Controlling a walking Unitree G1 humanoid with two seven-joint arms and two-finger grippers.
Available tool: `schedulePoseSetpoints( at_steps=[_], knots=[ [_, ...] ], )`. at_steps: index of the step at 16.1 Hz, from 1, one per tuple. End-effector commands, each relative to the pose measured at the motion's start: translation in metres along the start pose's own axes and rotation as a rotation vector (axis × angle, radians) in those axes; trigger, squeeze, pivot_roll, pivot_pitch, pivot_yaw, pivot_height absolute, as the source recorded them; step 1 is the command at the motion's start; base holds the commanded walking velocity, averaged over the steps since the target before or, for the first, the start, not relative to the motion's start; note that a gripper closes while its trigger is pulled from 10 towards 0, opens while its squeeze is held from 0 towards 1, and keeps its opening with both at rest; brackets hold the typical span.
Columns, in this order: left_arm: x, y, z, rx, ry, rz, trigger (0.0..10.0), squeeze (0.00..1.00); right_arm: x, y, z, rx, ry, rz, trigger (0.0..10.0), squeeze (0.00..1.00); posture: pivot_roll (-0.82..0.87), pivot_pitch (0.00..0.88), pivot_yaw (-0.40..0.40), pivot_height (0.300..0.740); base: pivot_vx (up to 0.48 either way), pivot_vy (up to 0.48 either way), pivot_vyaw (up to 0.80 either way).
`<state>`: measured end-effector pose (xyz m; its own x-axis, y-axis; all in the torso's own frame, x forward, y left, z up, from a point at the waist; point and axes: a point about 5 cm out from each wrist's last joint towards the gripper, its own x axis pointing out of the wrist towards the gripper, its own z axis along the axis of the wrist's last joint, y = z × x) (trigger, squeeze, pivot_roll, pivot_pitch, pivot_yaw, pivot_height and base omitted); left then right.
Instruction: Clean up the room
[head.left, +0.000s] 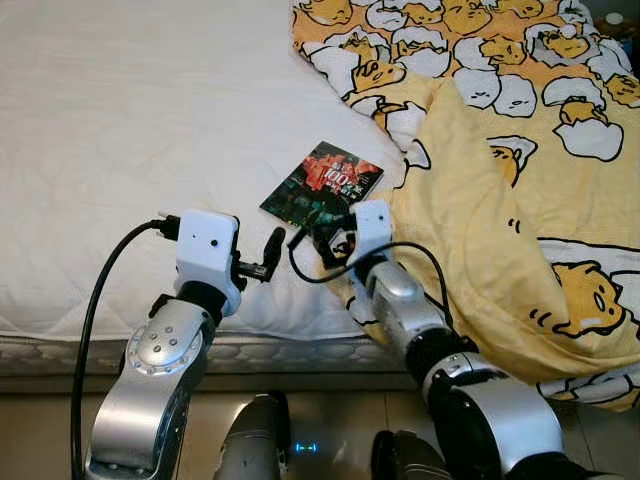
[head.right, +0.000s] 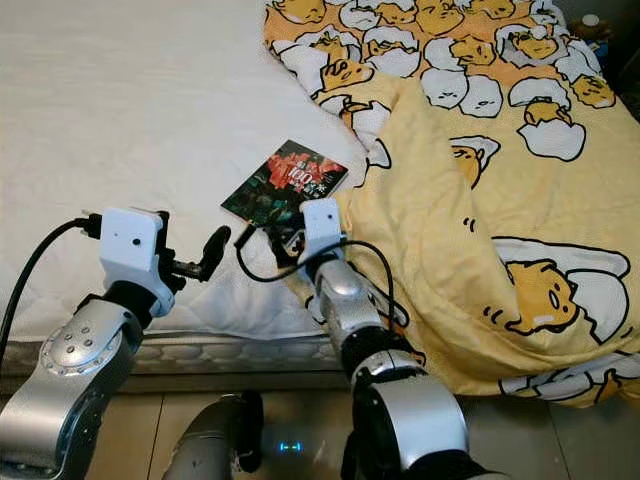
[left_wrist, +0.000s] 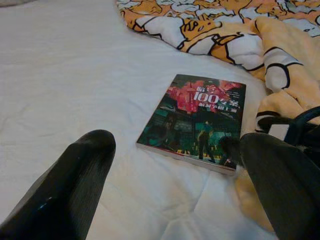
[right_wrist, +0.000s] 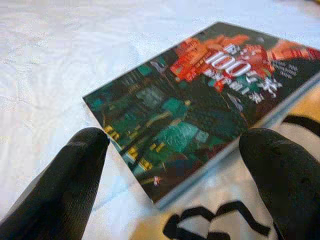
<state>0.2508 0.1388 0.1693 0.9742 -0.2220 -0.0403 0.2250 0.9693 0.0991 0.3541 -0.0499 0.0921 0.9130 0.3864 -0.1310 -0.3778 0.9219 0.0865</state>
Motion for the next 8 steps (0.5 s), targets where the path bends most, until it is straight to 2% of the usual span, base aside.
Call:
schedulePoseSetpoints(
  at_steps=[1, 2, 3, 4, 6, 8],
  knots=[
    [0.004, 0.004, -0.002, 0.012, -0.003, 0.014, 10.0, 0.00, -0.003, -0.004, 0.008, -0.063, -0.086, -0.048, 10.0, 0.00, 0.24, 0.169, -0.022, 0.710, 0.000, 0.000, 0.00],
    [0.008, 0.007, -0.003, 0.022, -0.010, 0.027, 10.0, 0.00, -0.010, -0.011, 0.015, -0.148, -0.188, -0.106, 10.0, 0.00, 0.22, 0.151, -0.024, 0.710, 0.000, 0.000, 0.00],
    [0.011, 0.008, -0.004, 0.023, -0.010, 0.029, 10.0, 0.00, -0.018, -0.013, 0.018, -0.170, -0.248, -0.121, 10.0, 0.00, 0.20, 0.128, -0.025, 0.710, 0.000, 0.000, 0.00],
    [0.016, 0.007, -0.006, 0.025, -0.016, 0.029, 10.0, 0.00, -0.034, -0.016, 0.022, -0.200, -0.327, -0.153, 10.0, 0.00, 0.17, 0.103, -0.026, 0.710, 0.000, 0.000, 0.00],
    [0.027, 0.006, -0.008, 0.033, -0.029, 0.025, 10.0, 0.00, -0.054, -0.020, 0.025, -0.217, -0.381, -0.194, 10.0, 0.00, 0.12, 0.057, -0.026, 0.710, 0.000, 0.000, 0.00],
    [0.048, 0.004, -0.010, 0.021, -0.039, 0.011, 10.0, 0.00, -0.088, -0.029, 0.030, -0.226, -0.434, -0.283, 10.0, 0.00, 0.07, 0.000, -0.001, 0.710, 0.000, 0.000, 0.00]
  ],
)
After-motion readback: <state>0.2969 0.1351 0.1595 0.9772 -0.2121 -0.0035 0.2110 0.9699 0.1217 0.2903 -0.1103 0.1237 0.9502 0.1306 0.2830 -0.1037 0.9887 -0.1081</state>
